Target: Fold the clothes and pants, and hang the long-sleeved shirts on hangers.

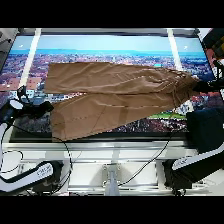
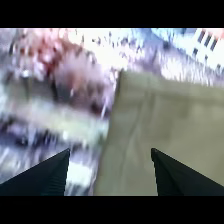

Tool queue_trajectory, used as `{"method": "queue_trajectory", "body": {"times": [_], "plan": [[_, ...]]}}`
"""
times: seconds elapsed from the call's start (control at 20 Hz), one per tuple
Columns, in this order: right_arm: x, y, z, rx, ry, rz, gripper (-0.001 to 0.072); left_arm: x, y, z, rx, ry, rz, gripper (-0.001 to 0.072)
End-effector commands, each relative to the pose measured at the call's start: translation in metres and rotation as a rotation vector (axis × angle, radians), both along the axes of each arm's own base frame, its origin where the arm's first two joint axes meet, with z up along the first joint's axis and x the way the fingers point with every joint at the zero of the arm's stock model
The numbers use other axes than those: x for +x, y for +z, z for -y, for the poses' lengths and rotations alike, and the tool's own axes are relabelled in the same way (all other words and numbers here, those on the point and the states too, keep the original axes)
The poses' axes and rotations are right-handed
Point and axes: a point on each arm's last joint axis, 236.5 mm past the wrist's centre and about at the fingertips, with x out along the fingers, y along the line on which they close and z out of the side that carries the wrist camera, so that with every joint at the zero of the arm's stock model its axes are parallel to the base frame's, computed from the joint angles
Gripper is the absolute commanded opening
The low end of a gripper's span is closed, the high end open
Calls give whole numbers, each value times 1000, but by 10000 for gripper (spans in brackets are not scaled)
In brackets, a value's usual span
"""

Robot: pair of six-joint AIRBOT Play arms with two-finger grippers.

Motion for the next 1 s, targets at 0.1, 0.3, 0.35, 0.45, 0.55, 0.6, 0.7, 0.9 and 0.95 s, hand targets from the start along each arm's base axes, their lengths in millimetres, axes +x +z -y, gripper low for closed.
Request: {"method": "queue_trajectory", "body": {"times": [0.1,0.3,0.35,0.45,0.55,0.6,0.7,0.9,0.95], "plan": [[-2,0,-2,11,2,-10,34,19,-6,-11,19,48,67,483],[-5,-1,-5,23,1,-22,34,21,-5,-5,1,50,75,403],[-5,-1,-5,25,3,-24,34,23,-4,2,-15,34,82,403],[-6,-1,-6,29,-4,-28,35,23,-3,18,-47,-14,80,401],[-6,-1,-5,32,-12,-31,35,24,-3,27,-51,-37,78,338],[-6,-1,-6,33,-13,-31,34,24,-3,29,-50,-43,79,338],[-6,-1,-6,33,-13,-31,35,26,-3,27,-43,-38,87,337],[-6,-1,-6,37,-16,-34,35,37,-5,15,-6,-2,124,257],[-8,-1,-7,41,-12,-40,35,39,-9,14,-13,16,125,257]]}}
